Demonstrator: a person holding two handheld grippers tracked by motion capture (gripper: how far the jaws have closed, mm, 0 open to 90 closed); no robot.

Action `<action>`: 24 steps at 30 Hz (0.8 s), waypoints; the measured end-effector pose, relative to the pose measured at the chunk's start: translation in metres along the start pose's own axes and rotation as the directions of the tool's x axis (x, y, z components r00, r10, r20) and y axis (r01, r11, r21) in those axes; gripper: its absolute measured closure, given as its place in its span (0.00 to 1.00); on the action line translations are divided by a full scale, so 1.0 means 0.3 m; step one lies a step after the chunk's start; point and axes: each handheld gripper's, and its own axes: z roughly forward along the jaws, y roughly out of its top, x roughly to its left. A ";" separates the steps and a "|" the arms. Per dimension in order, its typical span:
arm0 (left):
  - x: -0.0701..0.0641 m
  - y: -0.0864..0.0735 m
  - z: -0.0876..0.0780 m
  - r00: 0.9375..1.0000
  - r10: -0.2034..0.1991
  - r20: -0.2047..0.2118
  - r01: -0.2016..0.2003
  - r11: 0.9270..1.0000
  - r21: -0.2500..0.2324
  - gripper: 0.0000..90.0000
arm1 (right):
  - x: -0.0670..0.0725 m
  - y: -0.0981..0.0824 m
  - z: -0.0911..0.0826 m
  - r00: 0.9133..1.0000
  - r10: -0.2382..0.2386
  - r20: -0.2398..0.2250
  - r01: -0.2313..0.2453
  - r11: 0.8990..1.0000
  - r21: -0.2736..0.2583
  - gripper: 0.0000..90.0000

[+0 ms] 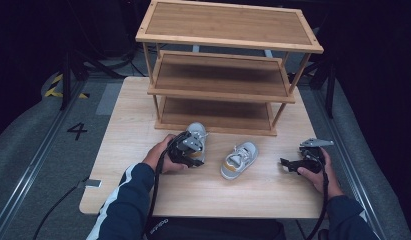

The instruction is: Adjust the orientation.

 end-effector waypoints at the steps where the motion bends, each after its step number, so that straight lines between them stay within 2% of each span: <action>1: 0.000 0.000 0.000 1.000 0.000 0.000 0.000 1.000 0.000 0.72 | 0.000 0.000 0.000 1.000 0.000 0.000 0.000 1.000 0.000 0.00; 2: 0.009 0.006 -0.006 1.000 0.000 0.011 0.000 1.000 0.004 0.72 | 0.000 0.000 0.000 1.000 0.000 0.000 0.000 1.000 0.000 0.00; 4: 0.023 0.014 -0.010 1.000 -0.002 0.005 0.002 1.000 0.001 0.72 | 0.000 0.000 0.000 1.000 0.000 0.000 0.000 1.000 0.000 0.00; 5: 0.039 0.020 -0.009 1.000 0.004 0.000 -0.004 1.000 0.012 0.72 | 0.000 0.000 0.000 1.000 0.000 0.000 0.000 1.000 0.000 0.00; 6: 0.063 0.024 -0.005 1.000 -0.007 0.012 0.007 1.000 0.010 0.72 | 0.000 0.000 0.000 1.000 0.000 0.000 0.000 1.000 0.000 0.00; 7: 0.063 0.024 -0.005 1.000 -0.007 0.012 0.007 1.000 0.010 0.72 | 0.000 0.000 0.000 1.000 0.000 0.000 0.000 1.000 0.000 0.00; 8: 0.091 0.030 0.004 1.000 -0.007 0.005 0.007 1.000 0.009 0.72 | 0.000 0.000 0.000 1.000 0.000 0.000 0.000 1.000 0.000 0.00; 10: 0.116 0.033 0.009 1.000 -0.007 0.004 0.007 1.000 0.011 0.71 | 0.000 0.000 0.000 1.000 0.000 0.000 0.000 1.000 0.000 0.00; 13: 0.140 0.032 0.018 1.000 -0.017 -0.021 0.017 1.000 -0.019 0.68 | 0.000 0.000 0.000 1.000 0.000 -0.001 0.000 1.000 0.000 0.00; 16: 0.147 0.029 0.021 1.000 -0.022 -0.012 0.021 0.999 -0.036 0.68 | 0.000 0.000 0.000 1.000 -0.004 -0.004 0.004 1.000 0.000 0.00; 17: 0.145 0.028 0.020 0.999 -0.029 -0.025 0.028 0.999 -0.041 0.67 | 0.000 0.000 0.000 1.000 -0.004 -0.005 0.004 1.000 0.000 0.00; 19: 0.139 0.026 0.007 0.994 -0.068 -0.085 0.063 0.996 -0.070 0.55 | 0.000 -0.001 0.000 1.000 -0.005 -0.005 0.005 1.000 0.000 0.00; 20: 0.137 0.022 -0.003 0.993 -0.083 -0.081 0.076 0.993 -0.087 0.52 | 0.000 0.000 0.000 1.000 -0.005 -0.005 0.005 1.000 0.000 0.00; 21: 0.137 0.020 -0.011 0.994 -0.078 -0.079 0.070 0.993 -0.095 0.52 | 0.000 -0.001 0.000 1.000 -0.005 -0.006 0.005 1.000 0.000 0.00; 22: 0.130 0.016 -0.015 0.992 -0.091 -0.087 0.083 0.992 -0.092 0.51 | 0.000 -0.001 -0.001 1.000 -0.005 -0.007 0.005 1.000 0.001 0.00; 23: 0.125 0.014 -0.018 0.992 -0.086 -0.092 0.078 0.993 -0.092 0.50 | 0.000 -0.001 -0.001 1.000 -0.006 -0.007 0.006 1.000 0.000 0.00; 24: 0.118 0.010 -0.023 0.989 -0.102 -0.103 0.094 0.992 -0.085 0.49 | 0.000 -0.001 -0.001 1.000 -0.006 -0.007 0.006 1.000 0.001 0.00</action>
